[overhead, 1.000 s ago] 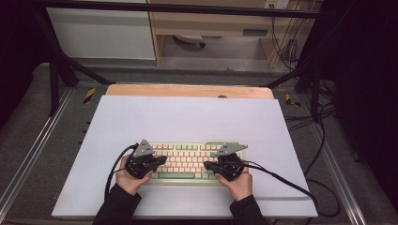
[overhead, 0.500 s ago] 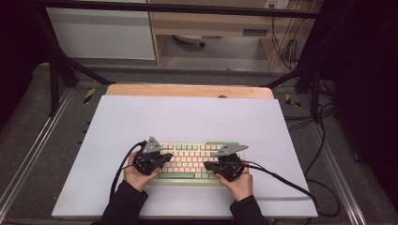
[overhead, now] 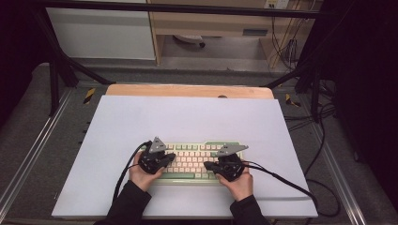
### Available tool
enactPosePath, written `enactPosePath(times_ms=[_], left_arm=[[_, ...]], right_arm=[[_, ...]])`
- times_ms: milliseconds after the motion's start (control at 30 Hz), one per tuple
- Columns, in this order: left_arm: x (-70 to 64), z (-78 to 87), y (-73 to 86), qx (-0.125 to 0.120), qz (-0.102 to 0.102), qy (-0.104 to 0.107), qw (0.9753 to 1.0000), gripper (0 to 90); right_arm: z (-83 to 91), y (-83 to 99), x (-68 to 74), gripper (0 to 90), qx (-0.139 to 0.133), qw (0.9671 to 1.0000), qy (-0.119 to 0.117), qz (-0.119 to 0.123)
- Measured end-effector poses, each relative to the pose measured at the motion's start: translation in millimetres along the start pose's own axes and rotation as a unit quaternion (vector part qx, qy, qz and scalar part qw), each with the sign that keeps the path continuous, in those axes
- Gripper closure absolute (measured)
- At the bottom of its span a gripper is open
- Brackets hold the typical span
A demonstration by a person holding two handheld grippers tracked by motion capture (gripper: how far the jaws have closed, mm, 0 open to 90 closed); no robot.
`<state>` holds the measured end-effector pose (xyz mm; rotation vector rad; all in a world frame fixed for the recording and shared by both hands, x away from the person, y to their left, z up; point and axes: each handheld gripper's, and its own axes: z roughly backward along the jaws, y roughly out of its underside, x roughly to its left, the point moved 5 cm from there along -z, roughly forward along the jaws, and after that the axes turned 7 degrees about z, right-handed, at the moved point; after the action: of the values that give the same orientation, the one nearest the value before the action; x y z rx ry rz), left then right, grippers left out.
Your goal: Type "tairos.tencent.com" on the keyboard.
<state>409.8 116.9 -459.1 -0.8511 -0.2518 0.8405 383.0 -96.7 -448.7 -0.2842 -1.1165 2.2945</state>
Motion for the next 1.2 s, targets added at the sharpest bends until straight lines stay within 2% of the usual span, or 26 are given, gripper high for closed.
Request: enactPosePath(times_ms=[433,767,1200], left_arm=[[0.4,-0.4,1.7,0.002,-0.001,0.003,1.0,89.9],[-3.1,10.4,-0.1,-0.007,-0.006,0.012,0.9999,89.9],[4.8,28.5,3.7,-0.015,0.001,0.011,0.9998,89.9]], right_arm=[[0.0,0.3,-0.2,90.0,0.001,1.0,-0.001,0.001],[1.6,-0.7,0.1,90.0,-0.003,1.0,0.0,0.0],[3.9,-2.4,0.2,90.0,-0.007,1.0,-0.001,0.0]])
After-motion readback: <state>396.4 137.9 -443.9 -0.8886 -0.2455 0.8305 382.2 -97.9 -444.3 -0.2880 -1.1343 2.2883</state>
